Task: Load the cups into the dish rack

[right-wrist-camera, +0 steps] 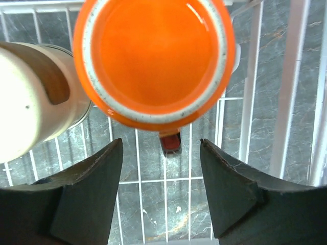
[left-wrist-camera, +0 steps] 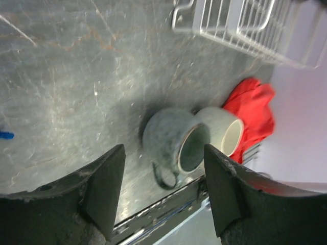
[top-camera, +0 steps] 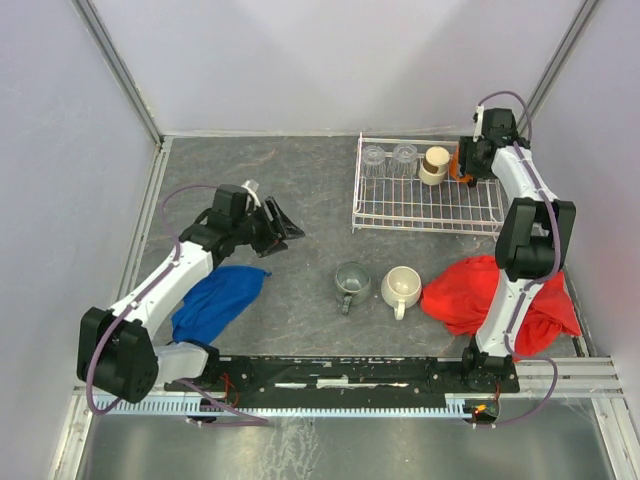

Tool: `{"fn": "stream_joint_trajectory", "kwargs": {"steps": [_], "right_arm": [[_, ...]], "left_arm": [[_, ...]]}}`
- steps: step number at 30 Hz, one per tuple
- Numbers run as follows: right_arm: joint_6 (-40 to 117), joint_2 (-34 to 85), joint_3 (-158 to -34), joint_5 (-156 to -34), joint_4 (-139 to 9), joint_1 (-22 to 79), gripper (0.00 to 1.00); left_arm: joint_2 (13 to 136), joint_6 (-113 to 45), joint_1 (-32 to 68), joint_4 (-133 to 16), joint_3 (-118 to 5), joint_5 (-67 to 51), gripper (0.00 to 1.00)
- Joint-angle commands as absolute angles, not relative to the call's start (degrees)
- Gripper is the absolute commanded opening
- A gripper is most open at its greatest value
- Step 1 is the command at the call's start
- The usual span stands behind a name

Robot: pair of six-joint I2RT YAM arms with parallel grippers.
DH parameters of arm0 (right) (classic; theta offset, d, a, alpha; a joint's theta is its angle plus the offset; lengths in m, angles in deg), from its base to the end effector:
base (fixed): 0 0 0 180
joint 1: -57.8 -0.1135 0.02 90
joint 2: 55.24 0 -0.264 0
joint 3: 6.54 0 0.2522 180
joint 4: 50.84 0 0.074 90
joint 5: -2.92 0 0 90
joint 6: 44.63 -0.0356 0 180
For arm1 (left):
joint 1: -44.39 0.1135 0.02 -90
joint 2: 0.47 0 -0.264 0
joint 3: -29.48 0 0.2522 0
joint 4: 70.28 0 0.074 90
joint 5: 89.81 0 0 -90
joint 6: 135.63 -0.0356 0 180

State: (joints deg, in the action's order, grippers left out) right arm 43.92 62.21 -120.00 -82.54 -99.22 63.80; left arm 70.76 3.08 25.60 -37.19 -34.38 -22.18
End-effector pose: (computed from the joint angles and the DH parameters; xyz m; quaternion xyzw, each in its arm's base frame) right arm 0.4573 -0.0509 0.2435 0.0742 0.9430 -0.0503 0.3205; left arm 0.2480 -0.0987 0.2617 -0.1514 0.8815 -0.3748 0.2439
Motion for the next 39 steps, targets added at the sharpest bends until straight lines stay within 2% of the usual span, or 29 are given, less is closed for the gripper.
{"fn": "stream_joint_trajectory", "kwargs": {"steps": [1, 6, 12, 31, 39], "right_arm": [[42.49, 55.68, -119.51, -81.72, -98.43, 63.67, 0.7], [41.83, 52.86, -118.46, -82.23, -100.07, 63.72, 0.7], [40.89, 48.06, -116.03, -81.8, -102.18, 63.7, 0.7], [37.19, 30.93, -106.26, -82.75, -105.83, 64.03, 0.7], [34.18, 25.43, -104.23, -84.95, -106.51, 63.99, 0.69]], "left_arm": [[71.71, -6.84, 17.81, -26.62, -40.71, -11.71, 0.68], [80.49, -12.89, 8.09, -19.06, -49.72, -3.98, 0.64], [87.26, -15.68, 2.38, -15.12, -57.25, 1.15, 0.63], [94.59, -12.56, -6.09, -18.02, -57.78, 5.22, 0.6], [100.69, -11.62, -8.15, -18.02, -59.93, 7.19, 0.55]]}}
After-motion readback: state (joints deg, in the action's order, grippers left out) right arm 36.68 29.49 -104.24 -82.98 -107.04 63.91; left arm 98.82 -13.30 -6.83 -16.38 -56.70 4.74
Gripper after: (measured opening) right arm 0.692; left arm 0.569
